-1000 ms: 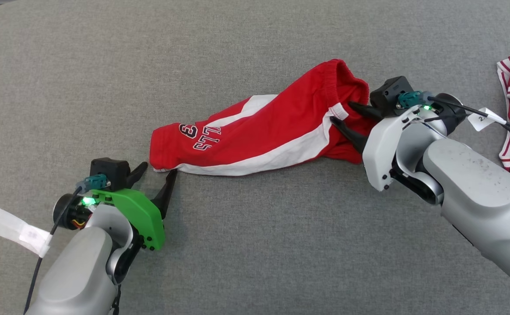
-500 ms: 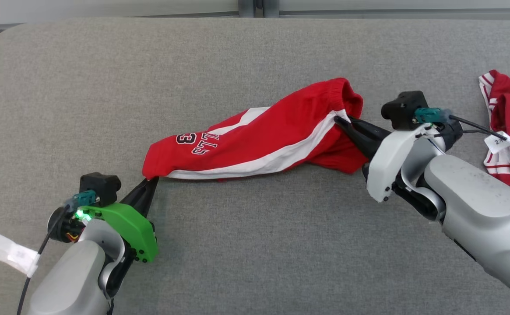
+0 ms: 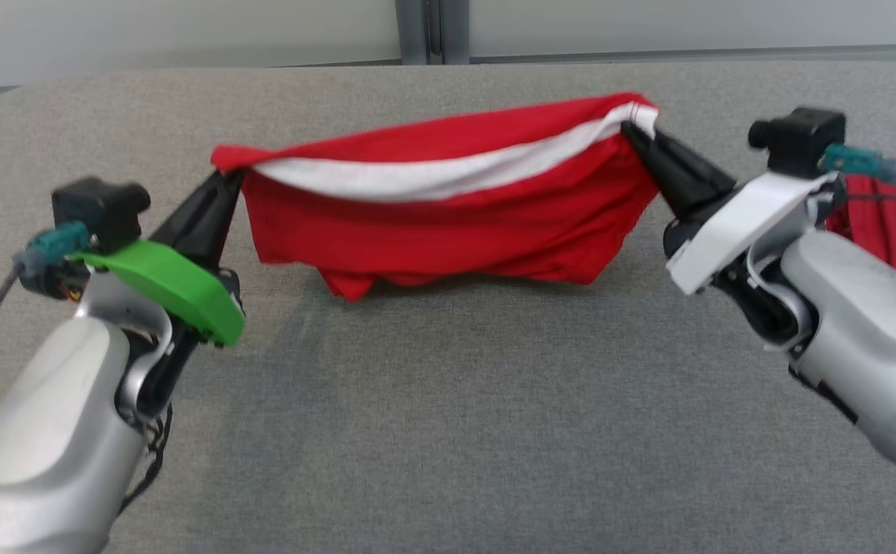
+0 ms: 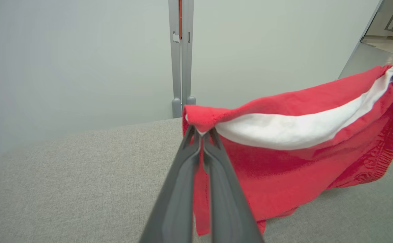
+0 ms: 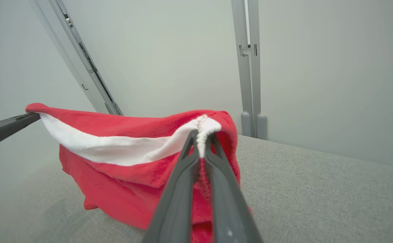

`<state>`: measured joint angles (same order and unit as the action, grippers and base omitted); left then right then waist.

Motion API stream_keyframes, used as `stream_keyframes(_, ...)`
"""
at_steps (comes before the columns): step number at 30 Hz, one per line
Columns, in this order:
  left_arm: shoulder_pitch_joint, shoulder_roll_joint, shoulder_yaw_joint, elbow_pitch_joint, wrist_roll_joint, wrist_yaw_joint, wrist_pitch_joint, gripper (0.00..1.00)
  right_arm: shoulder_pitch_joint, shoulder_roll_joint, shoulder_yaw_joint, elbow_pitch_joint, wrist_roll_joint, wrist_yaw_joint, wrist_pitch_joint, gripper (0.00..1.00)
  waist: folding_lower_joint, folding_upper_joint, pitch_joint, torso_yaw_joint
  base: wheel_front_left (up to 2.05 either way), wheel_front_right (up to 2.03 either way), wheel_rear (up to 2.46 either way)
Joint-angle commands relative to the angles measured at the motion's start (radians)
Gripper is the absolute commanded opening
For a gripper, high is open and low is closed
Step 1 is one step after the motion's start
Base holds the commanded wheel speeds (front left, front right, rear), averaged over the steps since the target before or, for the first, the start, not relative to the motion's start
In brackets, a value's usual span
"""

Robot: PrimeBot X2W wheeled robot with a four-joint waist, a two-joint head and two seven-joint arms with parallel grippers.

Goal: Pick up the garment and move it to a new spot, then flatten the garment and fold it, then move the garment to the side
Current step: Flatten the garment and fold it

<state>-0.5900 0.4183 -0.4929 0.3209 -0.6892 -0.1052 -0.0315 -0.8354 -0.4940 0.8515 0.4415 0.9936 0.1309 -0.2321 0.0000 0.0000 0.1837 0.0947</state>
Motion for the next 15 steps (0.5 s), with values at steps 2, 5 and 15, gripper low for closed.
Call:
stream_keyframes(2, -0.094, -0.006, 0.01, 0.001, -0.01, -0.003, 0.016, 0.0, -0.065, -0.005, -0.03, 0.002, 0.012, 0.0, -0.013, 0.0, 0.0, 0.0, 0.074, -0.004, 0.0, 0.0, 0.0)
stream_keyframes(5, -0.23, 0.0, 0.003, 0.038, -0.017, -0.015, 0.052, 0.0, -0.163, 0.006, -0.065, 0.011, -0.001, 0.0, -0.024, 0.0, 0.0, 0.0, 0.149, -0.012, 0.0, 0.0, 0.0)
stream_keyframes(15, -0.696, 0.043, -0.047, 0.207, -0.024, -0.026, 0.085, 0.0, -0.509, 0.079, -0.109, 0.075, -0.043, 0.0, -0.033, 0.0, 0.0, 0.0, 0.323, -0.049, 0.0, 0.0, 0.0)
